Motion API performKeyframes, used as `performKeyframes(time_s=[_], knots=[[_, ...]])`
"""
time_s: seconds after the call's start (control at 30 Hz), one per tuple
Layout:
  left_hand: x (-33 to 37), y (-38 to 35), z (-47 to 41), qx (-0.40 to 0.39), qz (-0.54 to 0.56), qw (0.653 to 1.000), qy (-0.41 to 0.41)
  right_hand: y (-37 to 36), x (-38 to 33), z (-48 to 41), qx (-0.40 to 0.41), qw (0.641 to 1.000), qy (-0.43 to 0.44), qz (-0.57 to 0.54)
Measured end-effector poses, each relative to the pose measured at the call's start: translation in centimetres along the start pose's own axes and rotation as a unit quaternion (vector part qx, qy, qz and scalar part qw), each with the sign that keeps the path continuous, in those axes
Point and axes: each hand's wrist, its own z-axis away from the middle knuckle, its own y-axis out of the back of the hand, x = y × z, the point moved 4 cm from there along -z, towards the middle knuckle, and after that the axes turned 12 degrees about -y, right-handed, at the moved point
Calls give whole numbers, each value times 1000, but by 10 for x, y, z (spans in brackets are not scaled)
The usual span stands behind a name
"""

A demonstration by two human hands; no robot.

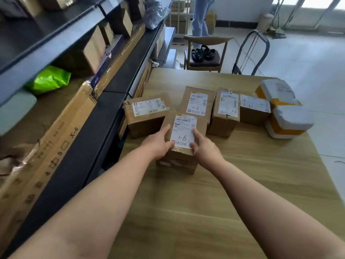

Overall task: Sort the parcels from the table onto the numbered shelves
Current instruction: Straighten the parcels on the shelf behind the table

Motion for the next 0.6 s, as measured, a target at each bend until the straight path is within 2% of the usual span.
performKeyframes(time_s=[0.23, 0.6], knots=[[10, -34, 70, 29, 53, 997, 36, 0, 32, 38, -42, 997, 59, 22], [68, -120, 204, 77, 74, 990, 91, 11, 135, 131, -68, 980, 180, 56]])
